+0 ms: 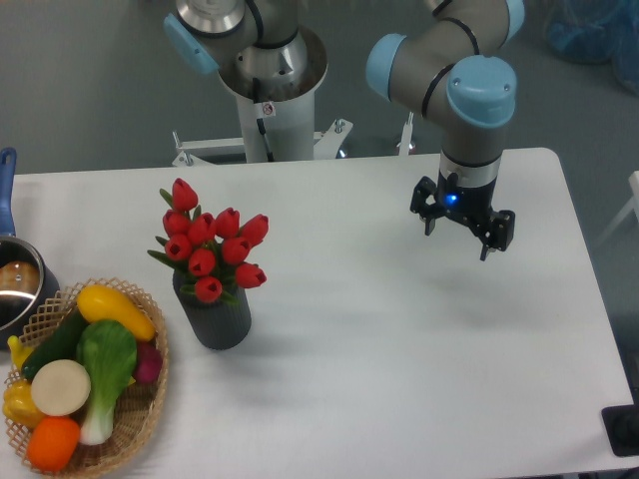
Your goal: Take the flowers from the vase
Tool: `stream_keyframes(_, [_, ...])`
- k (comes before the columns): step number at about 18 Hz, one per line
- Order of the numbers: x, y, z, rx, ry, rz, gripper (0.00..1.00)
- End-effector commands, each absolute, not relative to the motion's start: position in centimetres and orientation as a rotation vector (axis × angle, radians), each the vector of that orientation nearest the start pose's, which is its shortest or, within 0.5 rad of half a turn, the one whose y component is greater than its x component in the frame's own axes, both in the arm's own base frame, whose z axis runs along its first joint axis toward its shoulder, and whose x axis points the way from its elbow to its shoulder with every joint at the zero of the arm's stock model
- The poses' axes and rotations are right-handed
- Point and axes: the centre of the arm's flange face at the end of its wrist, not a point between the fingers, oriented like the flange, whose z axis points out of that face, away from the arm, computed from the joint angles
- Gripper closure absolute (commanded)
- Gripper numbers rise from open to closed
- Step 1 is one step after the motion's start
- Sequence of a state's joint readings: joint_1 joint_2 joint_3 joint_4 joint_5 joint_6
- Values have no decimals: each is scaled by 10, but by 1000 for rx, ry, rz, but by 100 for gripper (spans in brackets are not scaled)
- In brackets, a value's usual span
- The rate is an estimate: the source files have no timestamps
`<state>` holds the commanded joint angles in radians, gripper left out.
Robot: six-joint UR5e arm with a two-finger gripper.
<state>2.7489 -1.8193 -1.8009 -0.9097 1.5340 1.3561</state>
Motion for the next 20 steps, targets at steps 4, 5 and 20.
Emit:
stream_keyframes(4, [-472,345,316,-3026,278,252,0])
stream_keyframes(5, [-472,345,317,-3026,278,255,0])
stream_keyframes(20, [-429,343,314,-2842,262,130,0])
